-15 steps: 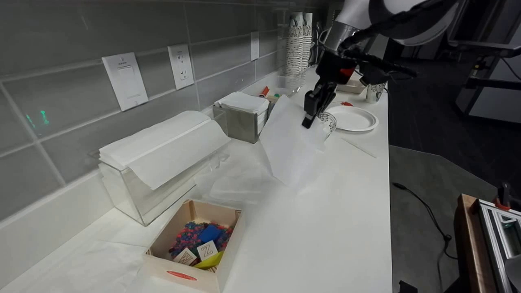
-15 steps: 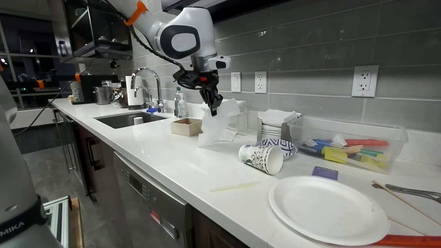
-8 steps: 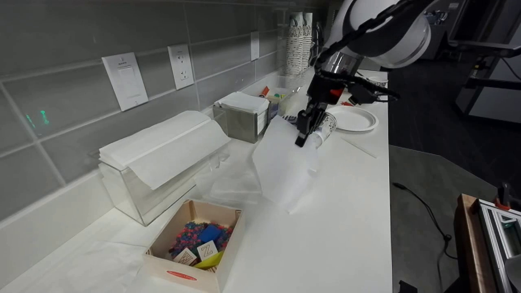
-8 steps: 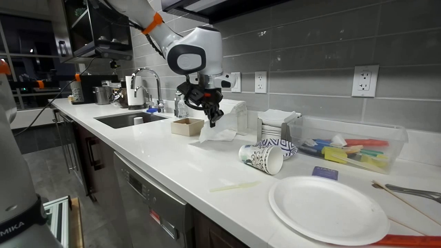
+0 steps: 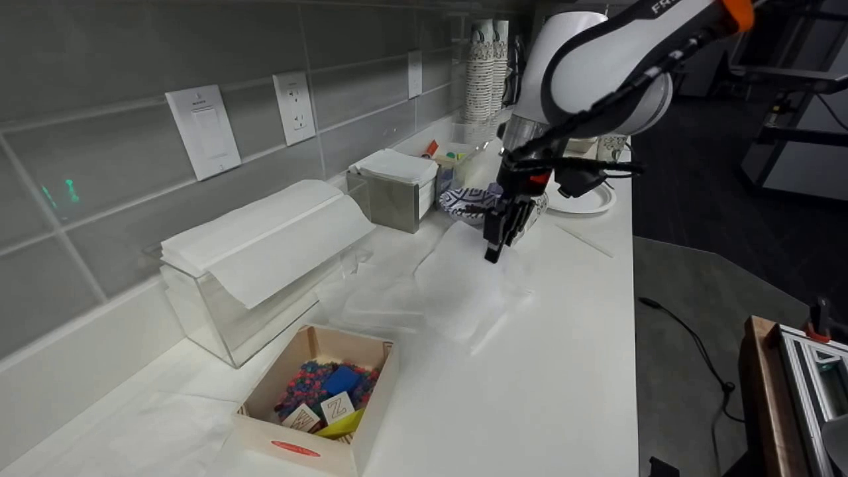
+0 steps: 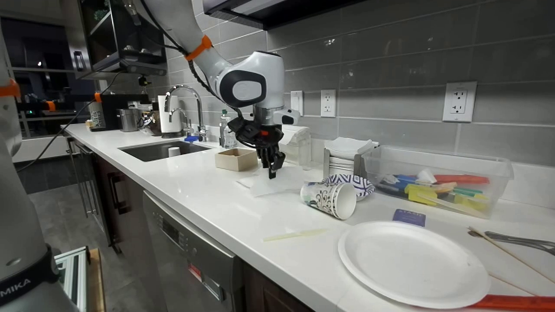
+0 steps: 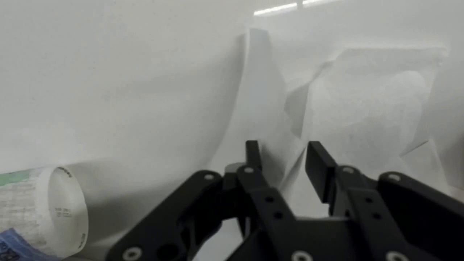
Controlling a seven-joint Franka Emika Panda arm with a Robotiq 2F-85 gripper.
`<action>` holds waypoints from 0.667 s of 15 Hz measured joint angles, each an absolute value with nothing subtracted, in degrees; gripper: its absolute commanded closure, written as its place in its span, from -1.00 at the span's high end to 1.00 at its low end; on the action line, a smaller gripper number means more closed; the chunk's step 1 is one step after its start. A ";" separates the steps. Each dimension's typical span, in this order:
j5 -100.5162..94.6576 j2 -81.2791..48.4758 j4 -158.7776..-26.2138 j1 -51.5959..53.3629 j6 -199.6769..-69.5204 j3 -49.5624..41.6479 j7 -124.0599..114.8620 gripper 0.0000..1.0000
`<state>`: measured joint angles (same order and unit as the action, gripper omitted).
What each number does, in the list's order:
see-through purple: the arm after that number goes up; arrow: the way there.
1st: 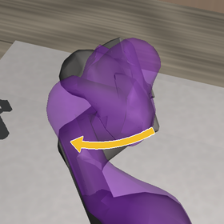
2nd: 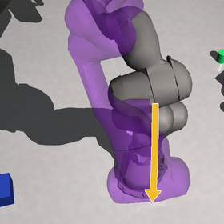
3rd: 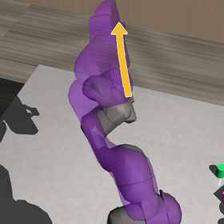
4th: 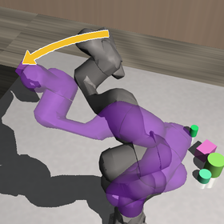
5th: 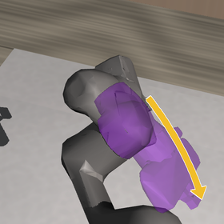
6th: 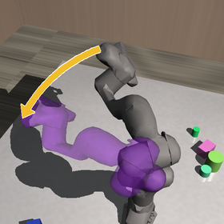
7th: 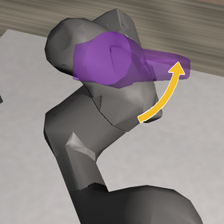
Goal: Use the cloth to clean the countertop
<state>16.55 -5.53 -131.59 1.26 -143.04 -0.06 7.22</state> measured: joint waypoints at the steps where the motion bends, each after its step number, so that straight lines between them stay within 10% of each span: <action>1: 12.65 -5.03 -131.92 1.63 -143.03 0.05 3.85 0.57; 4: 0.21 -1.76 -133.91 3.03 -142.27 0.62 -6.72 0.98; 10: -13.56 10.19 -139.65 3.62 -139.95 4.76 -22.69 1.00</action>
<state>-13.56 10.19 -139.65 3.62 -139.95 4.76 -22.69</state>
